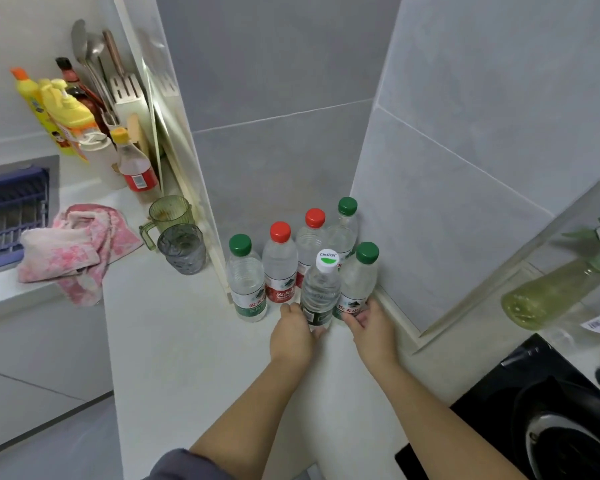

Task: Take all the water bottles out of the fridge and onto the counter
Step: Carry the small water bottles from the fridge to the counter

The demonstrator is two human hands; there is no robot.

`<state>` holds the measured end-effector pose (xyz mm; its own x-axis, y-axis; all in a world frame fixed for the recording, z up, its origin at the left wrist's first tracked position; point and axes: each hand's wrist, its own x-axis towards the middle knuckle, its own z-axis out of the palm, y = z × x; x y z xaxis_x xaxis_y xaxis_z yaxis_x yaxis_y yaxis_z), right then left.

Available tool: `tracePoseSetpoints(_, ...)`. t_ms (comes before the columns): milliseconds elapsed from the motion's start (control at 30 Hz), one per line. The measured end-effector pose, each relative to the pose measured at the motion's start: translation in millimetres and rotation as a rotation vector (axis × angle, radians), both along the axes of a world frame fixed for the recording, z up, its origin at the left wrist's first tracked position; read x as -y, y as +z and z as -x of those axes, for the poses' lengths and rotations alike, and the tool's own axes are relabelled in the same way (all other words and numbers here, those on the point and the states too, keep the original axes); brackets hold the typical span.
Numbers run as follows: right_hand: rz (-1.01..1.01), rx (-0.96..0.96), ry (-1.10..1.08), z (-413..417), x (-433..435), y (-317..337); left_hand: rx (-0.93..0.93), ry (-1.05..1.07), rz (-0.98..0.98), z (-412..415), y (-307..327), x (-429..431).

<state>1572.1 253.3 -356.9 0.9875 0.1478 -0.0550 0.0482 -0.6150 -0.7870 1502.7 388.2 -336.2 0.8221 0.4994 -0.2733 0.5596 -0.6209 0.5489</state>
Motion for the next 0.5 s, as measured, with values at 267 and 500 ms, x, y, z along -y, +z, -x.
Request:
tracePoseSetpoints(267,-0.073,-0.016,-0.049,-24,-8,0,0.012,0.098,0.146,-38,-2,13)
tracePoseSetpoints(500,-0.08,0.01,-0.1,-27,-17,-2,0.049,0.133,0.2,-40,-7,15)
